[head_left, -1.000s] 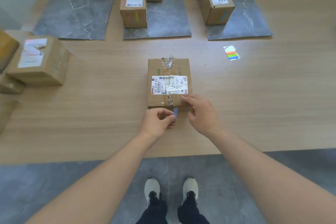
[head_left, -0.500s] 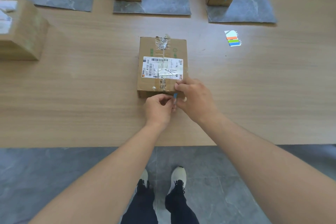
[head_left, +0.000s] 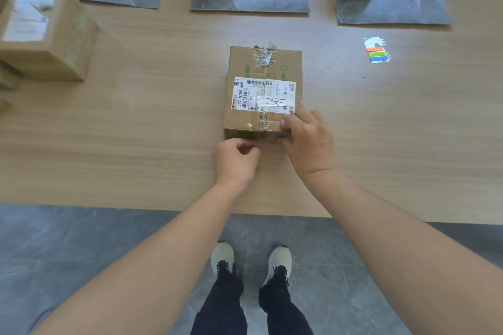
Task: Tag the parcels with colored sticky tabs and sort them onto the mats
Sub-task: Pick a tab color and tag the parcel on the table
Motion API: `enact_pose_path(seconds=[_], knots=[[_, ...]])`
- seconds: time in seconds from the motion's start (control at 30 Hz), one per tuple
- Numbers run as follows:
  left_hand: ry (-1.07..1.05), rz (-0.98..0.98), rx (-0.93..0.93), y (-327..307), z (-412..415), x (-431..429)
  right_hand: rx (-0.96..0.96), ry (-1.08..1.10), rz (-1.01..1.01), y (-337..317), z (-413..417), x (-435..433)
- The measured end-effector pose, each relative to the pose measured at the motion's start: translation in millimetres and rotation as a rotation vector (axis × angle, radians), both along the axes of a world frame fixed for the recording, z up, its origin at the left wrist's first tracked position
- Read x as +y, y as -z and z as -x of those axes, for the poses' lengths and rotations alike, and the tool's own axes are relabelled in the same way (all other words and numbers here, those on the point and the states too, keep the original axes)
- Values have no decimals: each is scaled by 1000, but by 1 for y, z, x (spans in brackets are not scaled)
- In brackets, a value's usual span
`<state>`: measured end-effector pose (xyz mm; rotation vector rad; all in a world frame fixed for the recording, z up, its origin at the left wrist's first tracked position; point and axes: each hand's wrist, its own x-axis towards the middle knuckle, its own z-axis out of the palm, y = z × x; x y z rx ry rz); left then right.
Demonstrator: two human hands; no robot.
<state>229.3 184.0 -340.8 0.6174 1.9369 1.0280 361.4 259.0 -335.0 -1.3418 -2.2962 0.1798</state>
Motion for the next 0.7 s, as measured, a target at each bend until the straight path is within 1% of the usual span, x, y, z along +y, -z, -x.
enact_pose_path(seconds=[0.1,0.2,0.3,0.37,0.4,0.43,0.47,0.5,0.53,0.57,0.6,0.63,0.7], knots=[[-97,52,112,-13,22,-9,27,19,-114,6,6,-1],[-216,30,70,-17,46,-7,-1,59,-189,10,10,-5],[-250,2,38,-25,60,2,-43,71,-160,7,11,-6],[-223,-18,19,-33,63,8,-12,10,-60,0,7,-4],[-199,-30,7,-35,64,11,37,-11,20,-7,5,-4],[-167,-32,-15,-36,64,15,135,-1,112,-14,2,-6],[-142,-23,-52,-35,65,19,254,70,187,-20,-1,-9],[-135,-5,-101,-36,64,23,392,191,256,-19,-4,-9],[-132,0,-148,-35,63,26,508,327,376,-20,-6,-9],[-128,-3,-194,-39,60,28,643,439,559,-20,-6,-10],[-120,-25,-238,-40,59,30,770,501,739,-18,-5,-10],[-108,-45,-278,-40,57,31,862,522,857,-16,-3,-10],[-86,-72,-329,-34,59,33,868,502,915,-18,3,-13]])
